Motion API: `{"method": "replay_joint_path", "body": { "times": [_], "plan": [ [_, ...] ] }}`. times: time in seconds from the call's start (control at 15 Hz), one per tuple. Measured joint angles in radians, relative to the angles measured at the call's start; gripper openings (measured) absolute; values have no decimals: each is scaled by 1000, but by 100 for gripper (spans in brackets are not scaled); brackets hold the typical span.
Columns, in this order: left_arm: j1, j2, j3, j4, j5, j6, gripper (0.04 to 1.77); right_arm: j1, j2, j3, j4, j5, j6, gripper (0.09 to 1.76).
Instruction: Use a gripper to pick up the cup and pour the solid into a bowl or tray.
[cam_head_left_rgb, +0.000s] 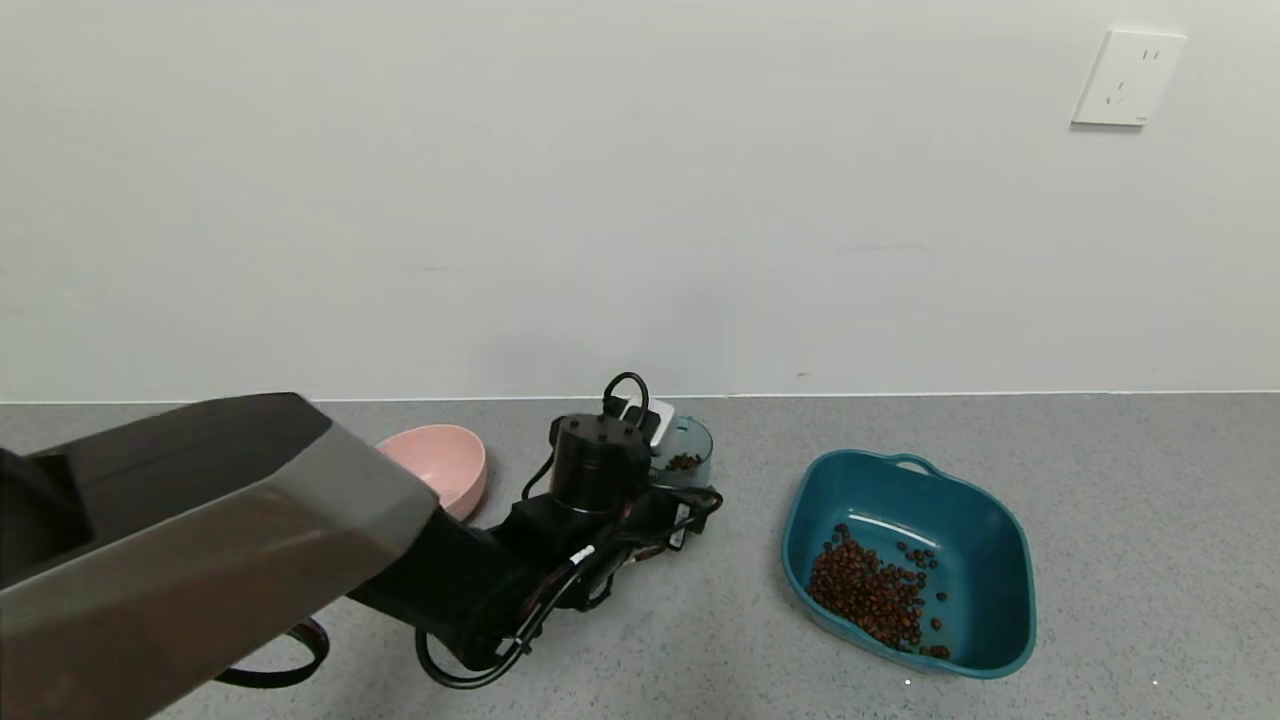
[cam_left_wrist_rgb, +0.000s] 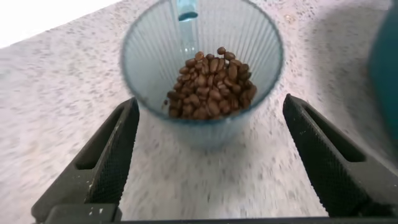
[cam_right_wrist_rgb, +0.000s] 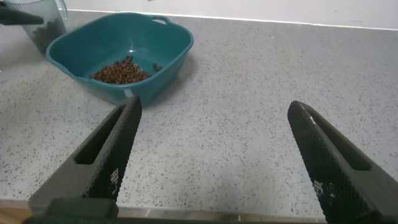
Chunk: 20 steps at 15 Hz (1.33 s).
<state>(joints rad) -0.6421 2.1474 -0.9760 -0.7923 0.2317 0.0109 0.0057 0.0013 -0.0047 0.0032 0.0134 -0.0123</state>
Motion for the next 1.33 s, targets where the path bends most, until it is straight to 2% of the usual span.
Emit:
{"method": "replay_joint_path", "body": {
  "times": [0.33,0.67,1.0,1.2,1.33],
  "plan": [
    [4,-231,25,196,29,48,169,0,0,1,-3,0,3,171],
    [27,-470,1,399,48,114,170,0,0,3,-11,0,4,171],
    [59,-690,46,522,38,179,170,-1,0,5,-14,0,5,171],
    [85,-826,79,625,35,181,171,-1,0,5,-16,-4,8,171],
    [136,-914,99,680,33,186,171,-1,0,5,-16,-6,9,171]
  ]
}}
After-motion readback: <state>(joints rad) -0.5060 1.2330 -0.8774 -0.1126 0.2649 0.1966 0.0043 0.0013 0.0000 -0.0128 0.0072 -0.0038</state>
